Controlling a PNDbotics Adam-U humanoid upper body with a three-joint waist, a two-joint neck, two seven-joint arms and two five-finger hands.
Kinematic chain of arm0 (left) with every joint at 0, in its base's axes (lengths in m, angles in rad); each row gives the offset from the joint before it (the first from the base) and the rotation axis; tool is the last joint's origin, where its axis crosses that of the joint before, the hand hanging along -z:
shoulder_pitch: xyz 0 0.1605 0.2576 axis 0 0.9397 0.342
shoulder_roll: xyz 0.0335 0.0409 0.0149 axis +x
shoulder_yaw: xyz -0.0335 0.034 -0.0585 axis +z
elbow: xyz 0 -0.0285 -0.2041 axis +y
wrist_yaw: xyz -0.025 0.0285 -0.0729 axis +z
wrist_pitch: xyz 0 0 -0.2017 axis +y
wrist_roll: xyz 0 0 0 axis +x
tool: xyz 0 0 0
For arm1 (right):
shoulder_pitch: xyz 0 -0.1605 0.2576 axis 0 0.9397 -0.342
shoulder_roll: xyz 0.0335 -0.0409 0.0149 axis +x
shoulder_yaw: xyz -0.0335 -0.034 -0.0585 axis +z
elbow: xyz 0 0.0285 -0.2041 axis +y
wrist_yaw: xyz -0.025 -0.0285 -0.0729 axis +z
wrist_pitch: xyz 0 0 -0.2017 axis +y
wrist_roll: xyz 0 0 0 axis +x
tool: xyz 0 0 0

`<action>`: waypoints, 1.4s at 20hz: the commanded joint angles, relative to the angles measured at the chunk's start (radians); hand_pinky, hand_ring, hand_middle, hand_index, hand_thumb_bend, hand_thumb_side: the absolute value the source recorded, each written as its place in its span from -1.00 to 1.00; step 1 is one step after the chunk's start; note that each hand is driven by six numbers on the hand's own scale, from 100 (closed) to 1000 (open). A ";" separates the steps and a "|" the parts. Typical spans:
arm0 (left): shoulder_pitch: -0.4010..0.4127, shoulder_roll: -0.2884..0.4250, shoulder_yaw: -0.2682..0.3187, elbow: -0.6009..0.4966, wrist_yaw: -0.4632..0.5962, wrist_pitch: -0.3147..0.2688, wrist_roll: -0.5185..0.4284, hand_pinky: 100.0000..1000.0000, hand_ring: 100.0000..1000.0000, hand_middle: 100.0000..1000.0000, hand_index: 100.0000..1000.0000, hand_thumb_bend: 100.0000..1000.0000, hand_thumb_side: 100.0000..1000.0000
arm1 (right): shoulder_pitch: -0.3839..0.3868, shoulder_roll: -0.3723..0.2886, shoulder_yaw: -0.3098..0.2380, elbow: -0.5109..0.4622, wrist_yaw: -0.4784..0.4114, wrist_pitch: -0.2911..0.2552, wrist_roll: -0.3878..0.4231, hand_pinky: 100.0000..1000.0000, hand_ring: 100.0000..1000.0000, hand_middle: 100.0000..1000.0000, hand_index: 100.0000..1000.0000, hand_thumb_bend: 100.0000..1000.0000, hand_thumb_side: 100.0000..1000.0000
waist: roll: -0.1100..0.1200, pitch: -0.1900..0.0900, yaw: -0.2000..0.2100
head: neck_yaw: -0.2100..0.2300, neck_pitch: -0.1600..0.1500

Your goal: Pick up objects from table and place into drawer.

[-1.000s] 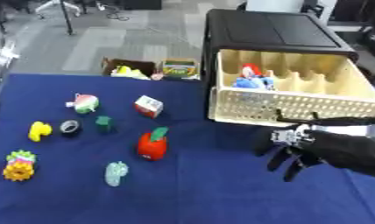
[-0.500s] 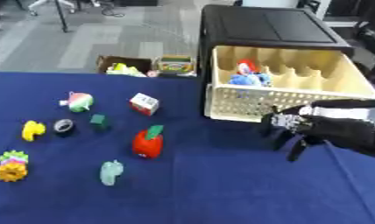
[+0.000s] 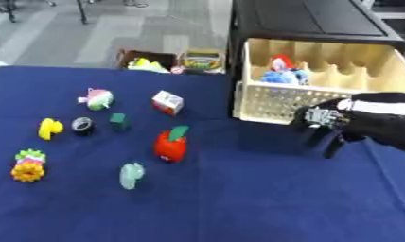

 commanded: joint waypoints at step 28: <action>0.020 0.019 0.033 -0.012 0.021 -0.016 0.027 0.03 0.28 0.12 0.55 -1.00 0.32 | -0.060 -0.011 -0.052 0.147 0.267 0.056 0.094 0.45 0.55 0.61 0.62 -1.00 1.00 | 0.017 0.007 0.030 | 0.001 -0.041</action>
